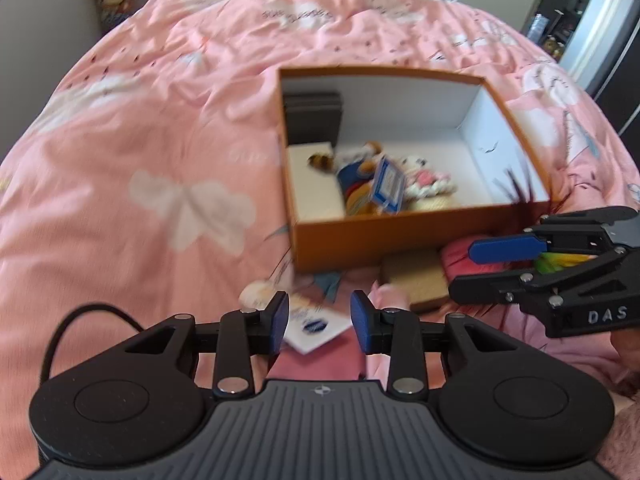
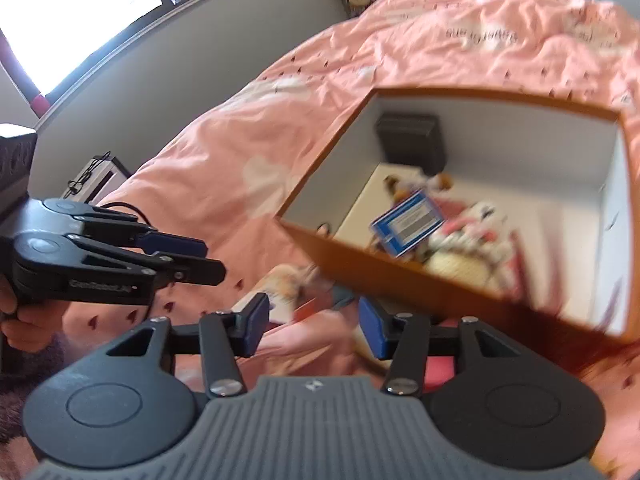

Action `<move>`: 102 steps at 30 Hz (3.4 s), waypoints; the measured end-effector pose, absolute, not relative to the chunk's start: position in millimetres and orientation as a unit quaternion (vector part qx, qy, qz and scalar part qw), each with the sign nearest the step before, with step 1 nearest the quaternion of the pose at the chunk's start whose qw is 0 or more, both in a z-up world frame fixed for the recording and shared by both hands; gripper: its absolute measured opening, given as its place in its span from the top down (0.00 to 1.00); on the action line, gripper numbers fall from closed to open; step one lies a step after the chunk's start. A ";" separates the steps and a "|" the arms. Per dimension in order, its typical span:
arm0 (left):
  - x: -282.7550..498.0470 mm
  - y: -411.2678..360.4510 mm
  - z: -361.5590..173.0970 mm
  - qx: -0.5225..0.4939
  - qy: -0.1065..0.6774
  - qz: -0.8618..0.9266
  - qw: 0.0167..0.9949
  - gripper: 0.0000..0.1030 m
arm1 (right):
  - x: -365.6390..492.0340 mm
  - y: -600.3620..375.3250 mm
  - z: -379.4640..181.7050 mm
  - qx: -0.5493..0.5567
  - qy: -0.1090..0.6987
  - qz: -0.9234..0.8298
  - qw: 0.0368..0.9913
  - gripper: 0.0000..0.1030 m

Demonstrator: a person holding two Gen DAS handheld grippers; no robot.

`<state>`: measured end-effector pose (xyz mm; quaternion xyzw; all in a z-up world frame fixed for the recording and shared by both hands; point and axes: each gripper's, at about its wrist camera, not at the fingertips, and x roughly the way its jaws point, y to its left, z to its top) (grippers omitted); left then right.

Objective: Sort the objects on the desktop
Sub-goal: 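Withdraw both grippers from the box toward the pile of items, then grasp the pink pouch with the right gripper while the left grasps the pink wallet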

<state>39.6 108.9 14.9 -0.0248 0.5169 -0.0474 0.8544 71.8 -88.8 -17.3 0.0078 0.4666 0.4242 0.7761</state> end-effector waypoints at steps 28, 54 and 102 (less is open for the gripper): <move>21.6 115.2 1.2 -0.013 0.523 -0.029 0.852 0.55 | 29.8 -84.5 -48.9 0.016 0.561 0.358 0.746 0.57; -3.4 52.4 -38.7 0.227 0.523 -0.144 0.809 0.53 | 37.5 -87.3 -64.6 0.066 0.588 0.350 0.727 0.68; 3.1 47.5 -59.5 0.346 0.457 -0.116 0.811 0.69 | 33.7 -153.1 -51.9 0.002 0.560 0.315 0.766 0.72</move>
